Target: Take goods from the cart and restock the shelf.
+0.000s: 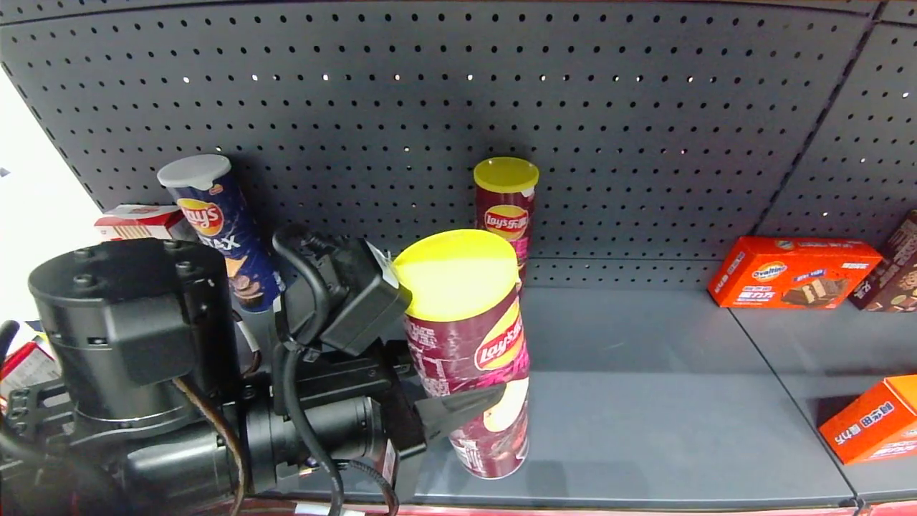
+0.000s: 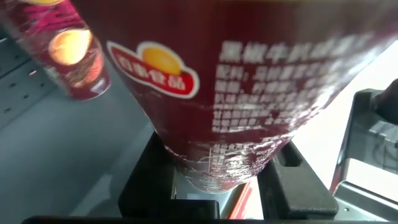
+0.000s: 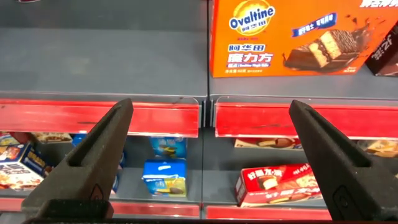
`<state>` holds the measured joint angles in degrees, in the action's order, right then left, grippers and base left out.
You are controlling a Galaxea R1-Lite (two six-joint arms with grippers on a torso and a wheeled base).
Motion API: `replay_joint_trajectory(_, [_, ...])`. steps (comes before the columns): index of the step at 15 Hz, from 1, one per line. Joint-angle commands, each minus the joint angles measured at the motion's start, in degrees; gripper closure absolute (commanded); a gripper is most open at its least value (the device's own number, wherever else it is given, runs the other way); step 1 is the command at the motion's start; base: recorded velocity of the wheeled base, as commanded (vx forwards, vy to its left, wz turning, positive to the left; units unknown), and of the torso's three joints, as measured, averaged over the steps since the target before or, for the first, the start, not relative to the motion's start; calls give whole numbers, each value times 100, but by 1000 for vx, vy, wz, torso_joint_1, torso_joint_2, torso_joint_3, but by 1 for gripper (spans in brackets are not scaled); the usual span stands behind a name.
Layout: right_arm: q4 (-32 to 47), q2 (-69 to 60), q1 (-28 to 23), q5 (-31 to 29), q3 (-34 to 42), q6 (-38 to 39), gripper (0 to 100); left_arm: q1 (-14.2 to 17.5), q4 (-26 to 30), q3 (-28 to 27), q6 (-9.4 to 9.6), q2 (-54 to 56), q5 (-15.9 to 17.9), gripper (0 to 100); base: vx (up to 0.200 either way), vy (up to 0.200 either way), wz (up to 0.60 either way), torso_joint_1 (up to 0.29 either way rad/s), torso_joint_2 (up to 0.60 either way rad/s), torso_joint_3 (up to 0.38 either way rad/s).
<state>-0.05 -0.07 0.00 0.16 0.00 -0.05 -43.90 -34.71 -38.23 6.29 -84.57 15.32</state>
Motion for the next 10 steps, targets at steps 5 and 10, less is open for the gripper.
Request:
replay_joint_trajectory(5, [5,7,0,2,0,-4,0,74,-1,369,13,476,-65,100,0,0,0,0,0,0])
replay_joint_trajectory(10, [5,7,0,11,0,-21,0,382,-1,369,30,529,-337,100,0,0,0,0,0,0])
